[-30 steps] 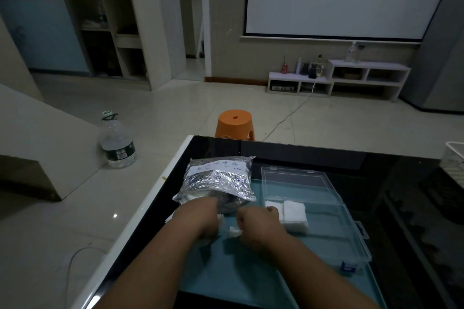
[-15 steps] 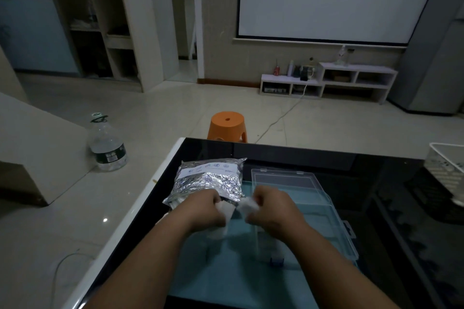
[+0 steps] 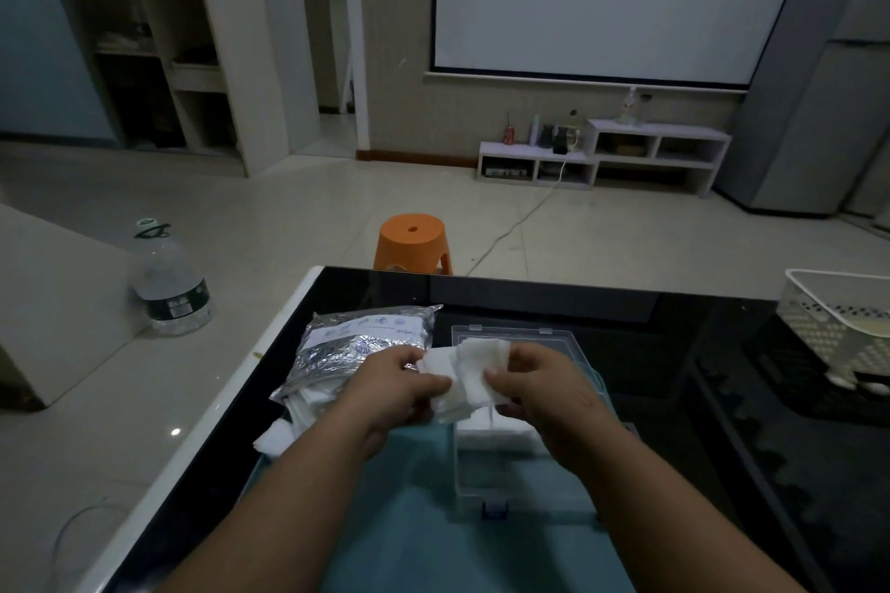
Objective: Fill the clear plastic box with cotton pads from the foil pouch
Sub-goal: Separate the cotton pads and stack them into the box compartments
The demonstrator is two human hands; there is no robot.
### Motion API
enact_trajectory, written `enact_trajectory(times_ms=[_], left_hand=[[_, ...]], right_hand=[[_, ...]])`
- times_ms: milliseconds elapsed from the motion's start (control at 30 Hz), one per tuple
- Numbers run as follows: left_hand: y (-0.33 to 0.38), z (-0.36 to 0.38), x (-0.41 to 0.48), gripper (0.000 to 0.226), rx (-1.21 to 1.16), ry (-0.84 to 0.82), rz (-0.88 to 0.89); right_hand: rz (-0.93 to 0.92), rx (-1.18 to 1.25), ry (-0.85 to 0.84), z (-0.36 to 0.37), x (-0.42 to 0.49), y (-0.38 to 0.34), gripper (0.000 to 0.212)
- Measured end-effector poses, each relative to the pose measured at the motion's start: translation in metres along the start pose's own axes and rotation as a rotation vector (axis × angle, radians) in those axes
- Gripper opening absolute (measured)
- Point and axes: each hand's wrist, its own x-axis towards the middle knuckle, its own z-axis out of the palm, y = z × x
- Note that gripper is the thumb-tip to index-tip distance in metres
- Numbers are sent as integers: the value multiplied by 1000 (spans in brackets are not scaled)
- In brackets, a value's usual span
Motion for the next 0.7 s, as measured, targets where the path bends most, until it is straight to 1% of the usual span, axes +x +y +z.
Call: enact_trajectory(times_ms=[100, 167, 333, 467, 600, 700], left_hand=[[0, 7, 0, 16, -13, -14, 27], [0, 12, 0, 19, -10, -21, 42], [0, 14, 0, 23, -51, -83, 58], [2, 14, -3, 22, -88, -109, 62], [6, 14, -3, 27, -133, -150, 44], [5, 15, -5, 14, -133, -161, 59]], right_hand=[[30, 43, 17, -1, 4, 2, 12], [35, 46, 33, -1, 6, 3, 12], [18, -57, 125, -1, 10, 8, 12], [-30, -133, 161, 0, 9, 10, 11], [-41, -189, 176, 2, 9, 9, 13], [-69, -200, 166, 2, 7, 7, 10]])
